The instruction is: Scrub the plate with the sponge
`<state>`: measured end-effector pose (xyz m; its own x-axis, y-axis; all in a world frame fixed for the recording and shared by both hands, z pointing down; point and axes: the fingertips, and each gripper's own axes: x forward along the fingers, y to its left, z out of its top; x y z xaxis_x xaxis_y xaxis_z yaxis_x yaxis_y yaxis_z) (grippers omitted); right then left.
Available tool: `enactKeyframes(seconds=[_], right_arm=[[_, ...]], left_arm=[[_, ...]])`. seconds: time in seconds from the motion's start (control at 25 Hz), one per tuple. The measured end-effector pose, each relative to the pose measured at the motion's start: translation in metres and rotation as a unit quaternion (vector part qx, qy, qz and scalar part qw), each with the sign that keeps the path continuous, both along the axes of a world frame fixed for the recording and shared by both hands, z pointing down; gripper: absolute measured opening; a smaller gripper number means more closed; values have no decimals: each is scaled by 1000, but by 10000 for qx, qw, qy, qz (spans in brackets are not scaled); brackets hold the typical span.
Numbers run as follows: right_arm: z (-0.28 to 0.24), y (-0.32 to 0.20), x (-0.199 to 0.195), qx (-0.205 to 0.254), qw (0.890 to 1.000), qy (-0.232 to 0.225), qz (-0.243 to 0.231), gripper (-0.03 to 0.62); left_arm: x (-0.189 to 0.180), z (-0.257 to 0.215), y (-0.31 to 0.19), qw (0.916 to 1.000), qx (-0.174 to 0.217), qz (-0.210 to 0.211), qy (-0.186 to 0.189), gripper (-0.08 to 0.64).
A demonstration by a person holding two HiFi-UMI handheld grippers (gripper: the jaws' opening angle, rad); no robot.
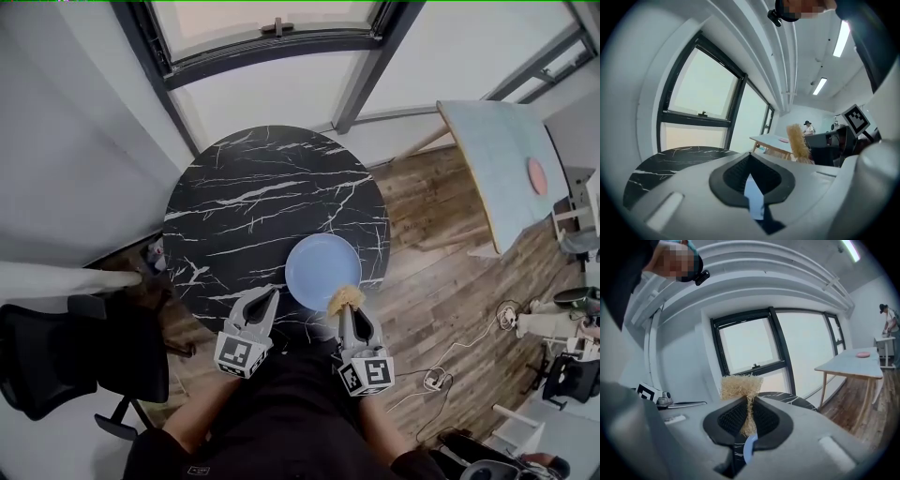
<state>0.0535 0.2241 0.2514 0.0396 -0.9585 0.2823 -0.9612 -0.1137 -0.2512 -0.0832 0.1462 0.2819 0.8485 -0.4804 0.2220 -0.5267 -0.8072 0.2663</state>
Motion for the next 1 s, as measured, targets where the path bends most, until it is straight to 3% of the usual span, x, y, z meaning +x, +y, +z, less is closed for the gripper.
enactKeyframes(seconds=[0.52, 1.0], right_arm=[[-22, 0, -1, 156, 9986, 484, 167, 26], [-27, -2, 1, 210, 9985, 462, 221, 26]], left_arm=[[2, -44, -8, 9994, 210, -64, 260, 2], [2, -44, -8, 9995, 143, -50, 295, 2]])
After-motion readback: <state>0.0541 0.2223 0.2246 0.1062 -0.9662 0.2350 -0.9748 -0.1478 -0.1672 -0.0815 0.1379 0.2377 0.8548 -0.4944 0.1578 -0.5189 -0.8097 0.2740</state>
